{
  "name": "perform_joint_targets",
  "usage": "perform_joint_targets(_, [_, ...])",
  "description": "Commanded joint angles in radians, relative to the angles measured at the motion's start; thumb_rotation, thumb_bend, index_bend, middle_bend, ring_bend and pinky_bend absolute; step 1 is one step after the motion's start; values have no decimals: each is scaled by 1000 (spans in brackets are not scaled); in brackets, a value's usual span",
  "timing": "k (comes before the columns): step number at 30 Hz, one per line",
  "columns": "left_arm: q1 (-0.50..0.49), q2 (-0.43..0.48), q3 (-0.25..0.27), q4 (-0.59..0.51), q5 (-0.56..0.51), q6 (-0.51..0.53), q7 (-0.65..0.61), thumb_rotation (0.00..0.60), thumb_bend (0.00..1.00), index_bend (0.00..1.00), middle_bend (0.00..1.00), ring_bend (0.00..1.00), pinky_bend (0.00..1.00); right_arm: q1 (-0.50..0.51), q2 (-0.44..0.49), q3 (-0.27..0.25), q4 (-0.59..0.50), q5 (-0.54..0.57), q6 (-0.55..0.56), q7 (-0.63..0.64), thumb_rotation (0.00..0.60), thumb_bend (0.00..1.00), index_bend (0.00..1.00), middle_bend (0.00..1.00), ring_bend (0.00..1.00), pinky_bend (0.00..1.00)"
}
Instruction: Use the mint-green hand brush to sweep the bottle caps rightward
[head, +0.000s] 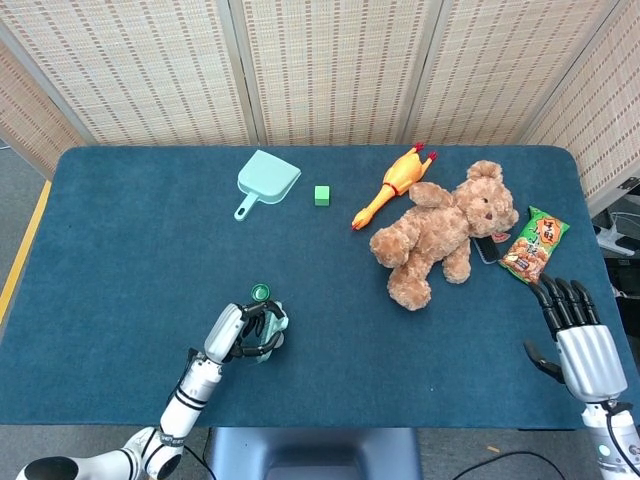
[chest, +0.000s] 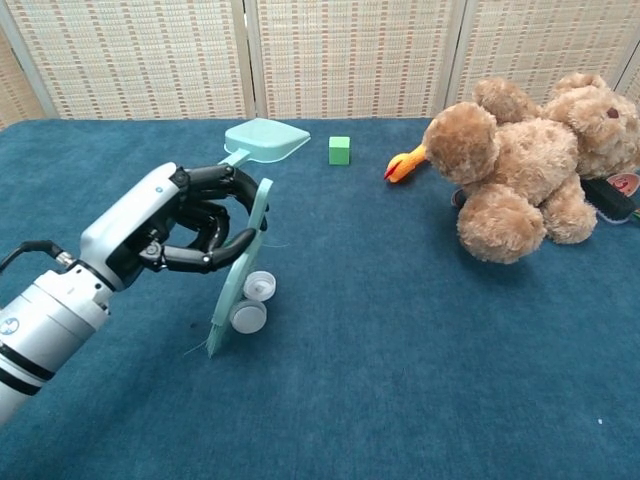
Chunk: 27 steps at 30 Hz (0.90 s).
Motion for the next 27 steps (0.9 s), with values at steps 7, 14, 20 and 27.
perform_joint_targets(7, [-24, -32, 10, -29, 15, -20, 29, 600, 701, 772, 876, 729, 886, -4, 8, 3, -3, -2, 10, 11, 600, 238, 0, 0, 0, 0])
perform_joint_targets(14, [-35, -56, 20, -41, 27, -27, 45, 600, 700, 772, 877, 728, 886, -9, 17, 8, -5, -2, 26, 28, 600, 238, 0, 0, 0, 0])
perform_joint_targets(20, [-43, -77, 13, -23, 35, -9, 45, 600, 699, 772, 876, 728, 886, -12, 22, 11, -4, 1, 31, 39, 600, 238, 0, 0, 0, 0])
perform_joint_targets(27, [-77, -49, -56, 36, 36, 47, 68, 600, 699, 771, 875, 728, 886, -12, 24, 10, -4, -2, 30, 44, 600, 238, 0, 0, 0, 0])
